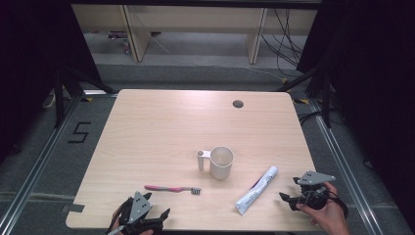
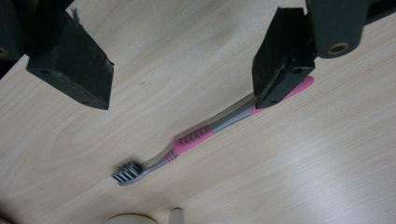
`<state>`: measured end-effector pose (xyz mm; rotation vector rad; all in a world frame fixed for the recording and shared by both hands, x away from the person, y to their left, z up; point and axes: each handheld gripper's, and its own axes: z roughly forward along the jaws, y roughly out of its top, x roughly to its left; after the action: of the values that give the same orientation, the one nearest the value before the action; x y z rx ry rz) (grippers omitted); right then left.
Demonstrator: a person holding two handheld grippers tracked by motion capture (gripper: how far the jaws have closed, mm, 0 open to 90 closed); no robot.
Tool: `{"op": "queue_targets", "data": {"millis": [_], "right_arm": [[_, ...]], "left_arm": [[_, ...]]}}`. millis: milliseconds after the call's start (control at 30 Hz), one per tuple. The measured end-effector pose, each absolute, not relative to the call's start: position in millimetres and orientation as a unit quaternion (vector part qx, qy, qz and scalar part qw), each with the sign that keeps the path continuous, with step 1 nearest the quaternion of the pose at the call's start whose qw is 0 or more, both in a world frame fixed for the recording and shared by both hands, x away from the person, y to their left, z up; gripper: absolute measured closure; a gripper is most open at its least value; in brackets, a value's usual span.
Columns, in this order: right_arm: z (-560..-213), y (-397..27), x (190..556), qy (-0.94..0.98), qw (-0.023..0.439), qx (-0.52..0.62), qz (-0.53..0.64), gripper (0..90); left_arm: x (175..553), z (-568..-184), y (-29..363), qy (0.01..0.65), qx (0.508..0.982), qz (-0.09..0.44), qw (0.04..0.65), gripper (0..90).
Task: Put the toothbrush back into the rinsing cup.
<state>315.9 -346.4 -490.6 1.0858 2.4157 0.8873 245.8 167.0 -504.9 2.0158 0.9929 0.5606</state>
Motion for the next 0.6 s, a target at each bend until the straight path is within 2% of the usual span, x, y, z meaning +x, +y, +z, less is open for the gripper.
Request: {"op": "queue_targets", "data": {"millis": [333, 367, 600], "right_arm": [[-490.9, -348.2, 316.9, 0.852, 0.173, 0.377, 0.319, 19.7], [-491.0, -349.7, 319.4, 0.857, 0.190, 0.356, 0.321, 19.6], [-490.9, -348.1, 318.4, 0.855, 0.183, 0.362, 0.324, 20.0]], "left_arm": [[245.6, -505.3, 167.1, 0.394, 0.798, 0.221, 0.398, 20.6], [245.7, -505.3, 166.9, 0.395, 0.797, 0.221, 0.399, 20.6], [246.1, -505.4, 167.0, 0.392, 0.803, 0.221, 0.391, 20.6]]}}
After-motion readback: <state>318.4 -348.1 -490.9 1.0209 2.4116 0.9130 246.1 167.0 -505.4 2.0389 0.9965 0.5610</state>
